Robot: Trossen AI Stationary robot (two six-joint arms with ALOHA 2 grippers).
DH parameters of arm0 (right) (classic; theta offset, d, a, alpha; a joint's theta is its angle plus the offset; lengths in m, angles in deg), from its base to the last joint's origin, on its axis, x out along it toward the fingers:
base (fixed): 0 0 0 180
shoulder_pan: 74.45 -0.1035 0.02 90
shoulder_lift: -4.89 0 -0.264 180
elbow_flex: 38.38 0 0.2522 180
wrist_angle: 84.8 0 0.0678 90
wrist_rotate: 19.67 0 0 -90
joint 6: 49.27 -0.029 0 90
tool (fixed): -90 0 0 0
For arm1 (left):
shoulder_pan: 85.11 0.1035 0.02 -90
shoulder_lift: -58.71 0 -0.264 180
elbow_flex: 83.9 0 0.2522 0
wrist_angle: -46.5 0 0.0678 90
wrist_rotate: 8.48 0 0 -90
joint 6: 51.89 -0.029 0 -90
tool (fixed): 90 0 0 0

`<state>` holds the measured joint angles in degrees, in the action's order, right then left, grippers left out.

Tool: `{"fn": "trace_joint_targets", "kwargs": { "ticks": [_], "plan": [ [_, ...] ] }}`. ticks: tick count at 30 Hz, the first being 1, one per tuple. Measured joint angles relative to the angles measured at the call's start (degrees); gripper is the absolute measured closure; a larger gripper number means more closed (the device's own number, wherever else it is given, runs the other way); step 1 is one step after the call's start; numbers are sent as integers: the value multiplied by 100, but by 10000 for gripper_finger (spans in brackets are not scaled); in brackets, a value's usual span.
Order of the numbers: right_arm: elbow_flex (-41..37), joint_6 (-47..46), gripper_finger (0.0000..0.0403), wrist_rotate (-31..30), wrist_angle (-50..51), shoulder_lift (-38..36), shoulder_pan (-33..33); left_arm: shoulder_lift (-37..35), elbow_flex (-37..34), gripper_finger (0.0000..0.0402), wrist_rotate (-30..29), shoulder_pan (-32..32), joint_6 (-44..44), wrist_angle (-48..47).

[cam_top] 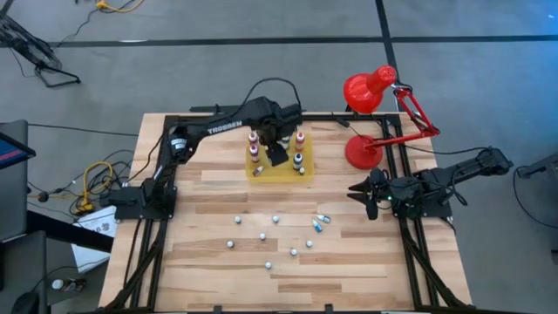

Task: Pick & Place food coloring
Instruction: Put the small white food coloring in the bin

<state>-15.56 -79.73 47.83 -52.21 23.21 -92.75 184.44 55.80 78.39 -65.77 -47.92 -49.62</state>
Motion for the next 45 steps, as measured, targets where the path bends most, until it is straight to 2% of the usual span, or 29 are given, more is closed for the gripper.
{"fn": "trace_joint_targets", "kwargs": {
  "ticks": [10, 14, 18, 26, 30, 34, 36, 40, 45],
  "plan": [
    [0, 0, 281, 0, 0, -2, 0, -4, 189, 211, -712, -1415, 813, -575],
    [0, 0, 281, 0, 0, -2, 0, -4, 189, 211, -1234, -1929, 1035, -766],
    [0, 0, 281, 0, 0, -2, 0, -20, -85, 211, -1660, -2349, 1325, -764],
    [0, 0, 281, 0, 0, -1, 0, -9, -1000, 211, -869, -2790, 2252, -771],
    [0, 2, 281, 0, 2, 0, 0, -152, -1412, 211, -950, -3035, 2838, -743],
    [0, 0, 281, 0, 1, 0, 0, -568, -2126, 211, -1106, -3270, 3595, -766],
    [0, 1, 281, 0, 1, -1, 0, -793, -2558, 211, -923, -3322, 4054, -654],
    [0, 0, 281, 0, 3, 0, 0, -1393, -3538, 211, -372, -3326, 4907, -8],
    [0, 0, 281, 0, 5, 0, 0, -2229, -4876, 211, -28, -3295, 5590, 1373]
  ]
}}
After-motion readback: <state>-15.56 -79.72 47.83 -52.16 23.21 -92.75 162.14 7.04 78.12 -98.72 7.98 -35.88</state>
